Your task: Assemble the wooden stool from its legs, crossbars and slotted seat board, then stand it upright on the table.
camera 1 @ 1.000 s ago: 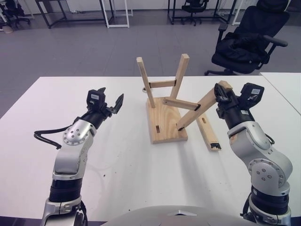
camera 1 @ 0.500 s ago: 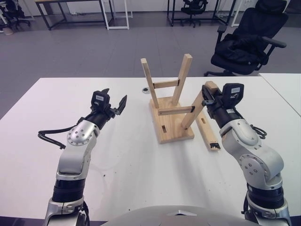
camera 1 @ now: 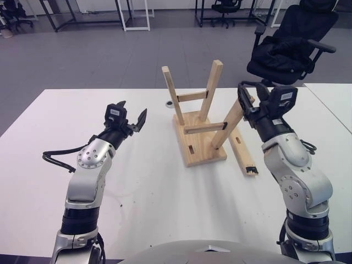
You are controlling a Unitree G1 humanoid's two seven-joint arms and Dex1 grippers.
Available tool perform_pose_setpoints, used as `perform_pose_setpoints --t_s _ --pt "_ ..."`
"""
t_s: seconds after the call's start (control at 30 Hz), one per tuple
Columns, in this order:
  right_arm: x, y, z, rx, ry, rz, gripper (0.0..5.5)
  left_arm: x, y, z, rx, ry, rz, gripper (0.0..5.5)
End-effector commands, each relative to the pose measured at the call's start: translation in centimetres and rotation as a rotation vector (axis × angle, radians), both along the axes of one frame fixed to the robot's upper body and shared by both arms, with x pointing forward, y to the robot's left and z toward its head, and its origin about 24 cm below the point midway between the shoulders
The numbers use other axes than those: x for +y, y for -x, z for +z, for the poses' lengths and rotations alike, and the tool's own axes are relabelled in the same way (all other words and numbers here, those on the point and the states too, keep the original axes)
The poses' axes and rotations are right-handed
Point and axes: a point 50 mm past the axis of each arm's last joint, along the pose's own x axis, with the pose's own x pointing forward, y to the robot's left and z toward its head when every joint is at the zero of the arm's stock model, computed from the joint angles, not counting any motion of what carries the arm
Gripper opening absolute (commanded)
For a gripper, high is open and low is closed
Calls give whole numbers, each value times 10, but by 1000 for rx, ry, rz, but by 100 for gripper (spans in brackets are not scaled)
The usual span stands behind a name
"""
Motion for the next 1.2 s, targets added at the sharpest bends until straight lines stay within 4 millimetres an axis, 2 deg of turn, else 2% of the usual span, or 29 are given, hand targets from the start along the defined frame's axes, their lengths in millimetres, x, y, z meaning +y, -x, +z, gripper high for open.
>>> perform_pose_setpoints --t_s 0.03,0.13,0.23,0.4,0.53,0.73,0.83,1.1,1.2 --pt "-6 5 23 -119 -22 2 321 6 -1 3 -7 -9 17 385" --pt "-23 9 38 -184 -62 -40 375 9 -2 5 -2 -9 15 385" --pt "-47 8 38 -193 -124 -151 436 10 -8 11 -2 -13 -2 385" --pt "-49 7 26 -148 -41 -154 436 15 -11 13 1 7 15 385" --pt "-54 -1 -13 60 -1 -152 436 15 -10 11 2 11 21 385" --pt "-76 -2 -66 302 -8 -230 436 19 -8 9 0 21 54 385" --pt "-76 0 -97 483 3 -188 436 19 -7 7 4 22 59 385" --pt "-54 14 -134 699 78 -11 436 17 -6 4 20 17 57 385" --pt "-49 17 -139 741 103 14 436 17 -5 2 27 14 59 385"
